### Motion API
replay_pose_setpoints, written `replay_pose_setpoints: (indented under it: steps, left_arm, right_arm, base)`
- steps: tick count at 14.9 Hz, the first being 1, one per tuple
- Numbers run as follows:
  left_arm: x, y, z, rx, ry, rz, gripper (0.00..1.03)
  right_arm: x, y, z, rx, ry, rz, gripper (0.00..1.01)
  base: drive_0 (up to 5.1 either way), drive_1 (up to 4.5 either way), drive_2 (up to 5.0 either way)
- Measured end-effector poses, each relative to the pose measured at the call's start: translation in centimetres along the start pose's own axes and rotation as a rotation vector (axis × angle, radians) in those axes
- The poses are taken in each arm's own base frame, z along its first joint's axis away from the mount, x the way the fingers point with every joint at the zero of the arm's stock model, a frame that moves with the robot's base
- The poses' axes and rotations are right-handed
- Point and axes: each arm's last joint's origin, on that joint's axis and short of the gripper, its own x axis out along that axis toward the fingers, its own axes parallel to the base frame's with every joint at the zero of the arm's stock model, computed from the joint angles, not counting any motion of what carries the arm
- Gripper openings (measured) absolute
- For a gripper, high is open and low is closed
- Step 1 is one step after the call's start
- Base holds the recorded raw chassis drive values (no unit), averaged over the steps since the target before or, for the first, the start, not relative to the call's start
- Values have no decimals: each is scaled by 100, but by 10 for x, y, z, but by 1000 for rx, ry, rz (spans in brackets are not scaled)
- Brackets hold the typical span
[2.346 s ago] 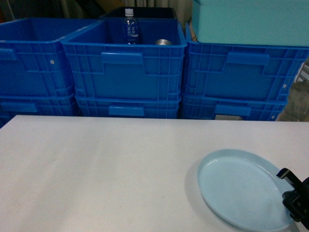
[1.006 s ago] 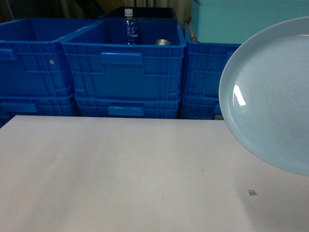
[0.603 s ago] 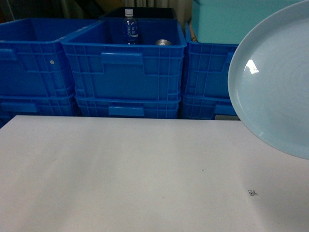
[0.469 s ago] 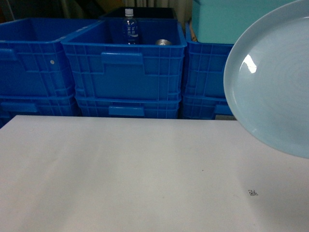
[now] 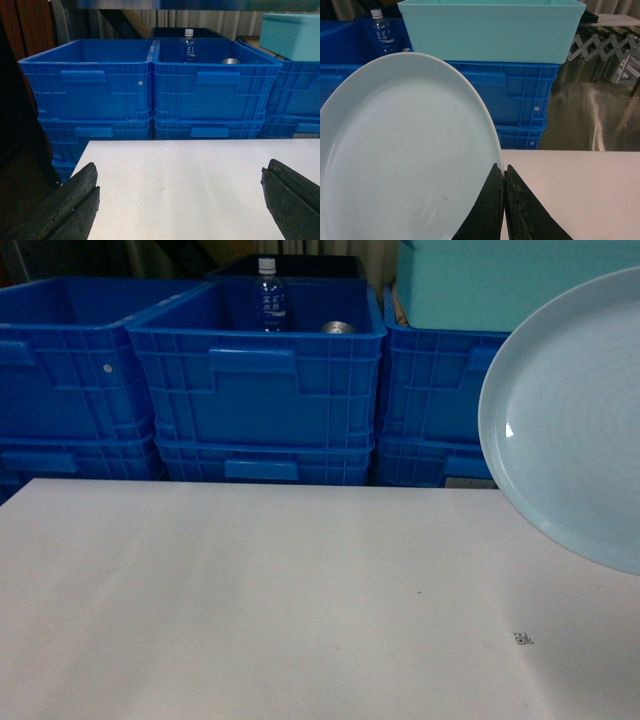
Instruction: Place blue tray on left shelf second layer neatly
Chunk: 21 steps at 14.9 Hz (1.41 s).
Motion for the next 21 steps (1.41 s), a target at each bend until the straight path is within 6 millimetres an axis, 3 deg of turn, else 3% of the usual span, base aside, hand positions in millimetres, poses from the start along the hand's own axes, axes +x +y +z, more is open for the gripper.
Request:
replay_pose_setpoints:
  steps: [13, 18, 21]
  left_arm:
    - [0, 0, 0, 0, 0, 0, 98]
    - [0, 0, 0, 0, 0, 0, 98]
    - [0, 0, 0, 0, 0, 0, 98]
  right_arm:
    - [-2, 7, 4, 33, -13, -1, 2]
    - [-12, 8, 13, 35, -46, 3, 2]
    - [-15, 6, 2, 37, -13, 0, 2]
  base:
    - [0, 0, 0]
    - [0, 0, 0]
    - [0, 0, 0]
